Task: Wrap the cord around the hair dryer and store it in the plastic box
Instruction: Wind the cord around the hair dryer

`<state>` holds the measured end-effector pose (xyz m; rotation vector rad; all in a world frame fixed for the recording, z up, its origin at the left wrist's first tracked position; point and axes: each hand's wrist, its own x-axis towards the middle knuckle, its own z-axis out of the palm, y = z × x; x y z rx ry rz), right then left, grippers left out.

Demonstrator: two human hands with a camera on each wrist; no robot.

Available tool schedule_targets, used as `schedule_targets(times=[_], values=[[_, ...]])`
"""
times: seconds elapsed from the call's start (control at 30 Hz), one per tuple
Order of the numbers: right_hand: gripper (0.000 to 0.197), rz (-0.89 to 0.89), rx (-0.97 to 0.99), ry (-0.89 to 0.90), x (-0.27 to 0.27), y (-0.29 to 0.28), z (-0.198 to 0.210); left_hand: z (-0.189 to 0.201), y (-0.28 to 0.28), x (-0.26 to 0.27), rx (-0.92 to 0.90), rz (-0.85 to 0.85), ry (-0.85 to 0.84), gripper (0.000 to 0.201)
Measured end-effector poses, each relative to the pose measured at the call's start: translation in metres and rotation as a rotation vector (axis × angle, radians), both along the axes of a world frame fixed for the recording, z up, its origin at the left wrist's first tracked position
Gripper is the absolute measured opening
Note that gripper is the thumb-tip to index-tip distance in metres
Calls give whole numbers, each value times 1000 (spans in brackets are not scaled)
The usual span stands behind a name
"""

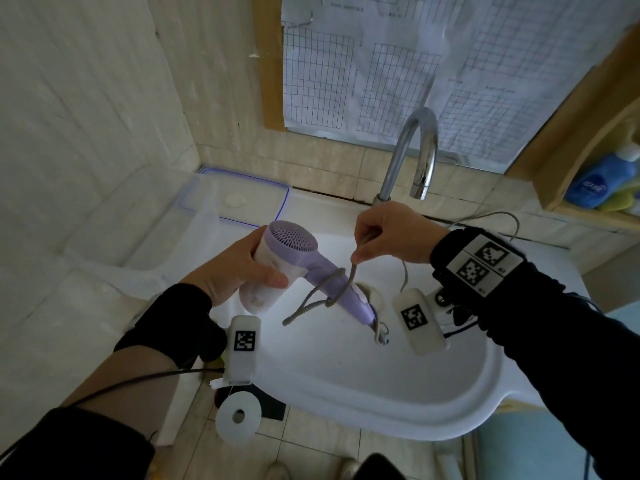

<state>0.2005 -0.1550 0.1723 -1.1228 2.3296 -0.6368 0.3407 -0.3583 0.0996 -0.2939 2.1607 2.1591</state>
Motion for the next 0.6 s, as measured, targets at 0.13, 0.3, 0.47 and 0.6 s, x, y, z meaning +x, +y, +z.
schedule_targets(times=[0.13,0.3,0.47,0.6], values=[[25,-35,-84,-105,-1,2,-4,0,-6,1,121,-46,-11,77],[17,-72,-216,-270,1,4,-9,-4,-2,5,323,-33,17,84],[16,-151,-355,-503,0,14,-19,-12,0,5,453,27,28,76],[17,-182,-396,-605,0,17,-25,-17,-1,6,501,83,7,79]])
